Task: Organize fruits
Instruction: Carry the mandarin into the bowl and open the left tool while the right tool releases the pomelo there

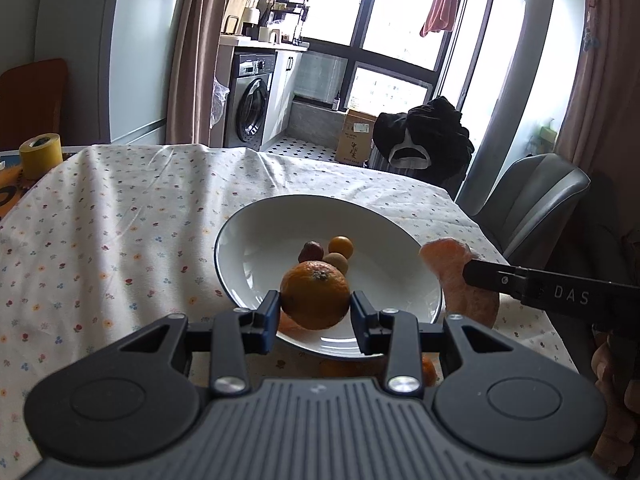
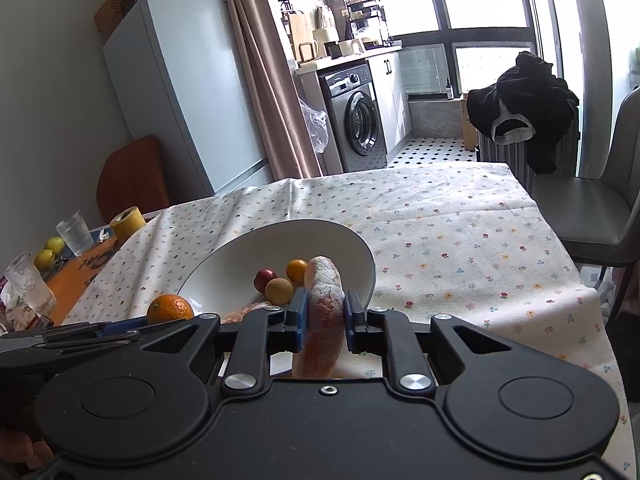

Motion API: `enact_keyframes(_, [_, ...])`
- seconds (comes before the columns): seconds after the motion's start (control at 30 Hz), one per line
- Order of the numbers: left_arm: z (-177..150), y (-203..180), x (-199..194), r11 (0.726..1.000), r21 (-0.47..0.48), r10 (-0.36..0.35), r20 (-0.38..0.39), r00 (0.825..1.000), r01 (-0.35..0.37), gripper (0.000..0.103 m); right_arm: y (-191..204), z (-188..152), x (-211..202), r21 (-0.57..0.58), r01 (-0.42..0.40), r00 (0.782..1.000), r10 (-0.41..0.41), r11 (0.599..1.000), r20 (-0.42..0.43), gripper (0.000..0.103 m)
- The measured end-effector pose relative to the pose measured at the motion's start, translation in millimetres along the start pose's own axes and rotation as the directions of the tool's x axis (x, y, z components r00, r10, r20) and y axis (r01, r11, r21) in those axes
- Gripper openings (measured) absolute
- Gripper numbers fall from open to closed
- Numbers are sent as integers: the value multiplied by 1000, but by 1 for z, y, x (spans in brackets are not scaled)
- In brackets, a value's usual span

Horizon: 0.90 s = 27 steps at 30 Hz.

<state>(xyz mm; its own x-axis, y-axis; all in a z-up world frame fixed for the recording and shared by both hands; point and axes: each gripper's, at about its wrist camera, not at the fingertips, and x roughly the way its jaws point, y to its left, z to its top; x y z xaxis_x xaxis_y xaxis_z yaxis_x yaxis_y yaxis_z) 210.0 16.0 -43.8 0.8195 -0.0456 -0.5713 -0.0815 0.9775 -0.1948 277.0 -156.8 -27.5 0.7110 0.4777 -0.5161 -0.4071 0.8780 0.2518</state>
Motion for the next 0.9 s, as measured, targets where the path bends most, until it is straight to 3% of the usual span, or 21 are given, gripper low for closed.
enact_keyframes(0.47, [16,14,4,1000,-15,15,-10,1000,-16,41,1,14,21,30,-19,1000,18,999,11,17])
enact_keyframes(0.63, [19,29,-9,998,-40,51,11,999,-51,51,4,16,26,36,-21,1000,20,999,18,19])
enact_keyframes(0.8, [14,43,-12,994,-67,82,-3,997,-82,56,5,13,23,51,0,1000,-1,999,26,60])
enact_keyframes(0.9, [12,46,-13,993,-69,96,-5,995,-96,65,5,13,17,46,-6,999,4,999,31,64])
